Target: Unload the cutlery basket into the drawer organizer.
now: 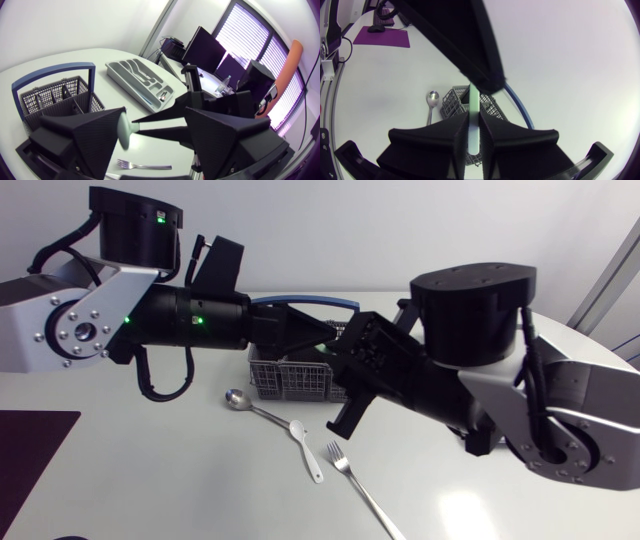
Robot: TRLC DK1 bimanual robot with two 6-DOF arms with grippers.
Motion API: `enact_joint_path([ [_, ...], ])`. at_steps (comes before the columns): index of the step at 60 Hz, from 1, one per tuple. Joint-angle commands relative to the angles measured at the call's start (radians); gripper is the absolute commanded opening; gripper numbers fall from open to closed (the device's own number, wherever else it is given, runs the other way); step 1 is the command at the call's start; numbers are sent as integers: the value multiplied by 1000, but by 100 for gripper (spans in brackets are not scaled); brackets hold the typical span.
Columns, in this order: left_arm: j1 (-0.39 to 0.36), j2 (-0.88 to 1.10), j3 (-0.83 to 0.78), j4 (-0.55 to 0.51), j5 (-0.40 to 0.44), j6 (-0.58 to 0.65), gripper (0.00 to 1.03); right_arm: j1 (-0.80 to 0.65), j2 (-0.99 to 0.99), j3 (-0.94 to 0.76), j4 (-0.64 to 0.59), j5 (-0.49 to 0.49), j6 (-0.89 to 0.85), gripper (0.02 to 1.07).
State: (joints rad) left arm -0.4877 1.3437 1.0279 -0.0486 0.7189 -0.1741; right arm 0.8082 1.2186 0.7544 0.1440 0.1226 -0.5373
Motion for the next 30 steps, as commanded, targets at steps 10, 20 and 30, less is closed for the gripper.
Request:
enact_joint_path([
  [10,6,-63,0,-139,-65,171,98,-181,-123,-95,-63,-143,-20,8],
  [20,35,-84,-20,-244,-115,337,98,-443,-212,-141,-167,-397,-75,8],
  [30,44,-77,-43,-289,-156,447,98,-765,-237,-170,-291,-670,-268,8],
])
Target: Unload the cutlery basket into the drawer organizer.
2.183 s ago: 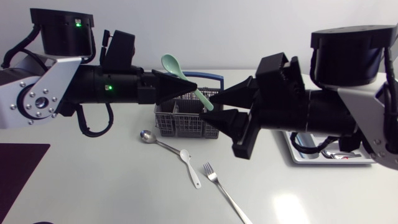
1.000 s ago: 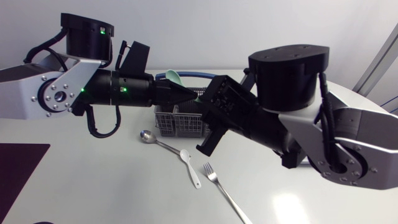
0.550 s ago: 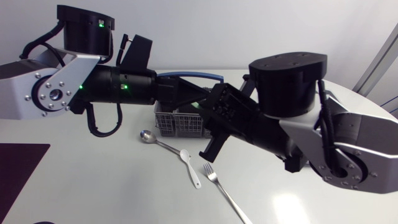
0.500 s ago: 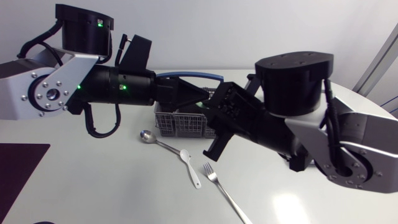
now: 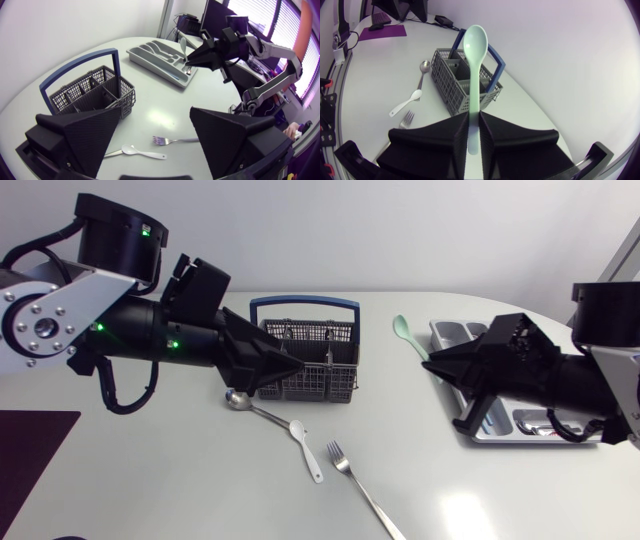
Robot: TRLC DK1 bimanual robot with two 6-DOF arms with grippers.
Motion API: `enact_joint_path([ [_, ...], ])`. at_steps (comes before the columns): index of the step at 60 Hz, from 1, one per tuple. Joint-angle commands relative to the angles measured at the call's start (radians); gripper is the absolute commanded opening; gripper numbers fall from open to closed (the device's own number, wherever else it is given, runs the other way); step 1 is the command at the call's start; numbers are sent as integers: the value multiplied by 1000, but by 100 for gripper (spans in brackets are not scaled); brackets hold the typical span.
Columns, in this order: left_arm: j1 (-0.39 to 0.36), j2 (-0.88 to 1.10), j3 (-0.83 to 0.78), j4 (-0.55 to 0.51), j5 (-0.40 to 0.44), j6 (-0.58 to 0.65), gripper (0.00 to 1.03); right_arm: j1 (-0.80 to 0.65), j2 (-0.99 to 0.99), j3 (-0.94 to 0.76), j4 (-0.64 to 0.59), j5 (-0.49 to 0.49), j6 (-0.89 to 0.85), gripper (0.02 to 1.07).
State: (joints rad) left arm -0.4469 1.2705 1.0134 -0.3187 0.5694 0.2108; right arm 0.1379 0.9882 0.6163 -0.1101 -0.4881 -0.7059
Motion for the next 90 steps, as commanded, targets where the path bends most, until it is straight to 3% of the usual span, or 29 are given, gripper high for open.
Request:
enact_joint_path([
  [1,4,0,-29,-25,-9,71,98,-124,-5,-32,-49,-81,-124,8],
  [4,1,10,-29,-40,-23,102,98,-239,17,-23,-108,-170,-216,8],
  [13,-3,55,-29,-63,-43,157,98,-446,115,14,-250,-296,-466,8],
  [23,-13,87,-38,-72,-57,193,98,-626,311,103,-435,-343,-784,8],
  [38,-32,102,-42,-89,-85,226,98,-857,649,405,-732,-326,-1190,8],
  [48,-42,113,-49,-91,-101,236,98,-919,834,583,-821,-222,-1354,8],
  [77,-90,128,-55,-126,-135,289,98,-913,984,685,-672,16,-1432,9],
  [90,-95,125,-59,-154,-134,326,98,-902,981,666,-649,69,-1431,31],
])
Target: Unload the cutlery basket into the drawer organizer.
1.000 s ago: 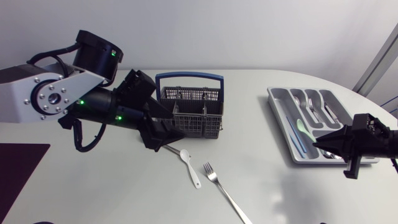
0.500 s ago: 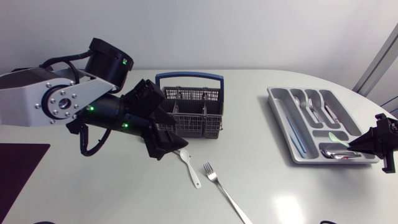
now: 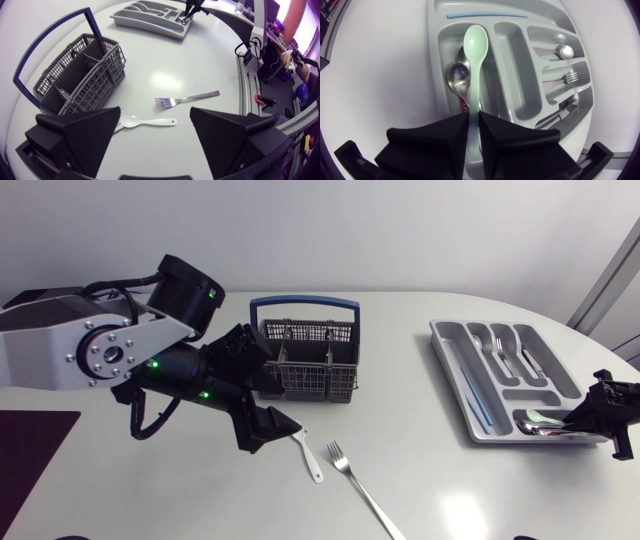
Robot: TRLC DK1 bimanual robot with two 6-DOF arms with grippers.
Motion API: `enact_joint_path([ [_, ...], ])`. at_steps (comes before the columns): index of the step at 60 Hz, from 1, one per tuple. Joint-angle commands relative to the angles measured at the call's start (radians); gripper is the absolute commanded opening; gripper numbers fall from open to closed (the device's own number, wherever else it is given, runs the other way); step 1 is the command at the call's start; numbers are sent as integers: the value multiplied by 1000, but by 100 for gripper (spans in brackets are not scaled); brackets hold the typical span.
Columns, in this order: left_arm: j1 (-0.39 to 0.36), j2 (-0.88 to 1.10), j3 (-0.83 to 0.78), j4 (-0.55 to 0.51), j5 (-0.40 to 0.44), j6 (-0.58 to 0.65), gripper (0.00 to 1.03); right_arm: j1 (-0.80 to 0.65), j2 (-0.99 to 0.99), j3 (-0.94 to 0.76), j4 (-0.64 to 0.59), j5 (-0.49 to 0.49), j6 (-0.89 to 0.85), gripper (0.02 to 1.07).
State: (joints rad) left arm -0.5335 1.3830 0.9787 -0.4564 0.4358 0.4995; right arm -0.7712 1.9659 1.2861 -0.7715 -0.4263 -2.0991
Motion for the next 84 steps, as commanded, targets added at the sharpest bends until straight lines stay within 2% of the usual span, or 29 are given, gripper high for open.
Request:
enact_joint_path([
  [1,-11,13,-26,-21,0,45,98,7,1,-5,12,8,-36,33],
  [7,-28,10,-34,-44,-2,111,98,7,-55,-34,15,4,-33,44],
  [14,-68,2,-48,-42,-25,183,98,7,-137,-87,26,1,-22,68],
  [18,-83,5,-55,-42,-32,206,98,9,-182,-114,24,-3,-16,71],
  [22,-92,14,-57,-41,-40,220,98,26,-239,-139,11,-9,65,76],
  [37,-75,65,-77,-31,-45,234,98,196,-489,-269,-75,-63,370,76],
  [44,-54,65,-95,-22,-46,237,98,351,-613,-367,-71,-66,524,76],
  [52,-28,65,-112,-22,-46,243,98,633,-711,-446,-38,-40,801,76],
  [64,-8,65,-132,-14,-51,251,98,954,-674,-444,51,40,1197,75],
  [68,0,65,-138,-14,-51,254,98,1052,-622,-423,57,60,1324,68],
  [73,6,65,-146,-13,-51,257,98,1136,-585,-413,75,92,1424,62],
  [84,17,60,-161,-5,-51,258,98,1244,-464,-366,86,115,1584,62],
])
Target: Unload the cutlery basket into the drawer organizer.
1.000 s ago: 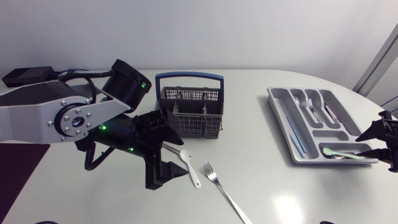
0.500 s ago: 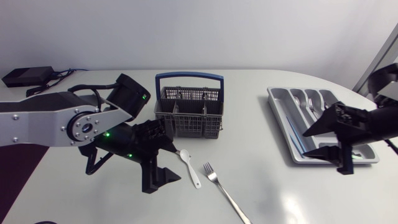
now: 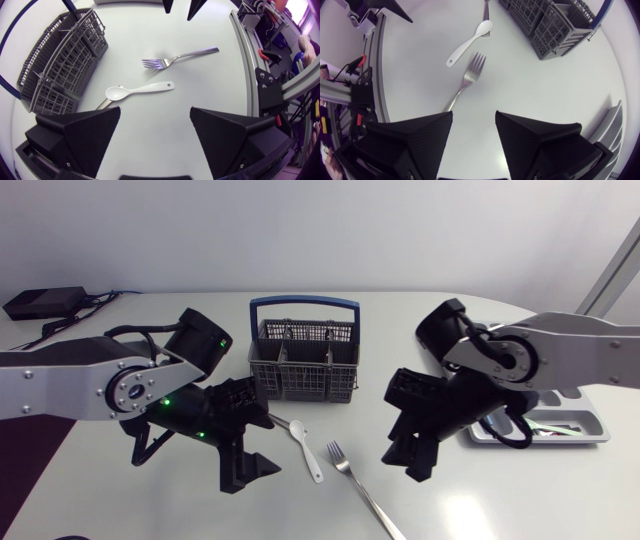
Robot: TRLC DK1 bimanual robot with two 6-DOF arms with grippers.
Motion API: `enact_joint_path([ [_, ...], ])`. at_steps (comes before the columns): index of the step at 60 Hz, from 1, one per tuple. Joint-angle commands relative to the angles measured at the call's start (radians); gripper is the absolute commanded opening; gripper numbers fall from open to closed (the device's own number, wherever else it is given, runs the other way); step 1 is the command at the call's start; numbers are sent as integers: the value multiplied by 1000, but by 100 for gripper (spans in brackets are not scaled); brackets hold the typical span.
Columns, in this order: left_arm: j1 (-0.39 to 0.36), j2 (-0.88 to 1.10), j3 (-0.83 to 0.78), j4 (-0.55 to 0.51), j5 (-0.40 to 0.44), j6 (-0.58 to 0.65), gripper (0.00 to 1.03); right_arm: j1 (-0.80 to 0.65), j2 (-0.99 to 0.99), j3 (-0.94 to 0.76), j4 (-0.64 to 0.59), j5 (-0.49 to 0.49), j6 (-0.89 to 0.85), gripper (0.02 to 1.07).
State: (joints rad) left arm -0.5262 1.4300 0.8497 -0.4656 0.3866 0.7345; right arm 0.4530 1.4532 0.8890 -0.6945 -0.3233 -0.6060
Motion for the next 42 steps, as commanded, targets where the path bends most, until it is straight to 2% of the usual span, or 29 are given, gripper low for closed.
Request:
enact_joint_path([
  [1,12,14,-34,5,-2,23,98,35,68,39,7,12,106,62],
  [16,42,12,-54,35,-2,25,98,154,219,67,15,46,206,58],
  [20,46,12,-55,38,-2,25,98,176,259,73,24,69,233,52],
  [23,51,12,-58,38,-2,29,98,188,282,76,30,87,247,51],
  [36,57,12,-64,42,-2,31,98,219,338,91,62,115,313,30],
  [42,57,10,-67,42,-2,31,98,242,355,85,82,156,342,27],
])
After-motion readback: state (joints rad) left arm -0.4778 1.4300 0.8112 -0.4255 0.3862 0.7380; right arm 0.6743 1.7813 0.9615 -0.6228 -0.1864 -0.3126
